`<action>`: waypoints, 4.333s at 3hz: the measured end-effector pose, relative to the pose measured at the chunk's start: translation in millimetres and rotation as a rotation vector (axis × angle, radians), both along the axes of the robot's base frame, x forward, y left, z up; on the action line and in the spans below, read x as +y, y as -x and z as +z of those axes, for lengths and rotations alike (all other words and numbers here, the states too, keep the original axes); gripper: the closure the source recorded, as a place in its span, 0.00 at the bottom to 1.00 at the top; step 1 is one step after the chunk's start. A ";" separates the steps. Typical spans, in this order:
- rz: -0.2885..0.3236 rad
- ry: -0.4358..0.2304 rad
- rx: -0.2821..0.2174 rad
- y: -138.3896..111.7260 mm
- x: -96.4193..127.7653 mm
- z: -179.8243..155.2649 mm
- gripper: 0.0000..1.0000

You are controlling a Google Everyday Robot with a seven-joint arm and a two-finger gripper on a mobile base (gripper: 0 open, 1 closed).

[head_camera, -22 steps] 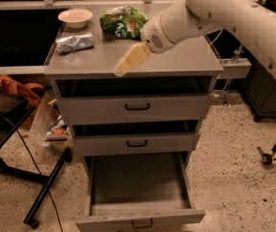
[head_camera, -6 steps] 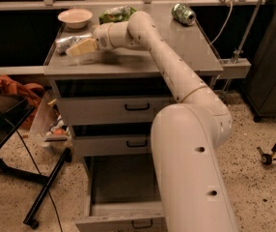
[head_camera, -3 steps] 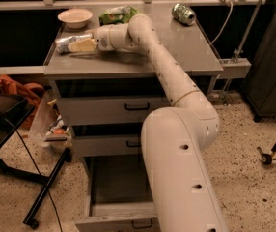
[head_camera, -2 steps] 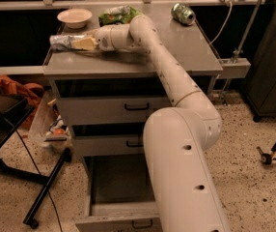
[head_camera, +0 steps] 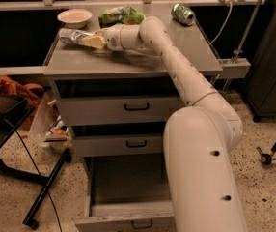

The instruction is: Place redbull can into bottom drawer

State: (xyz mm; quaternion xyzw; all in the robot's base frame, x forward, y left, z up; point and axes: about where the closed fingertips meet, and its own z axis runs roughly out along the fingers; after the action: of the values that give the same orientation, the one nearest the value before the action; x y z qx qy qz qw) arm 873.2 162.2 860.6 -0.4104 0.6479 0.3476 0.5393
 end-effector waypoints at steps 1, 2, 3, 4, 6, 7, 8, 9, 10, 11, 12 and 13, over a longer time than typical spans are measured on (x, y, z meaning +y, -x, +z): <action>-0.033 -0.010 -0.025 13.3 -21.0 6.6 1.00; -0.042 -0.010 -0.054 35.9 -41.1 13.2 1.00; -0.041 0.009 -0.078 63.7 -62.3 20.7 1.00; -0.043 0.038 -0.098 93.8 -84.1 28.3 1.00; -0.063 0.072 -0.114 154.1 -127.1 25.8 1.00; -0.060 0.090 -0.094 179.5 -146.0 9.7 1.00; -0.040 0.089 -0.071 203.0 -162.2 -7.9 1.00; -0.040 0.081 -0.044 223.2 -176.9 -30.1 1.00; -0.051 0.092 0.016 240.4 -201.5 -68.3 1.00; -0.021 0.135 0.075 254.7 -221.8 -106.1 1.00; -0.021 0.135 0.075 254.7 -221.8 -106.1 1.00; 0.017 0.123 0.104 262.8 -217.8 -135.0 1.00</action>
Offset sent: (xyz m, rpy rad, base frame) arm -0.0671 -0.0749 0.0212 0.0107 -0.0930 -0.0645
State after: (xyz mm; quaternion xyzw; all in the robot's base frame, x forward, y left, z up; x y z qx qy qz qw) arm 610.4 -55.6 725.6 -0.4298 0.6916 0.3324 0.4758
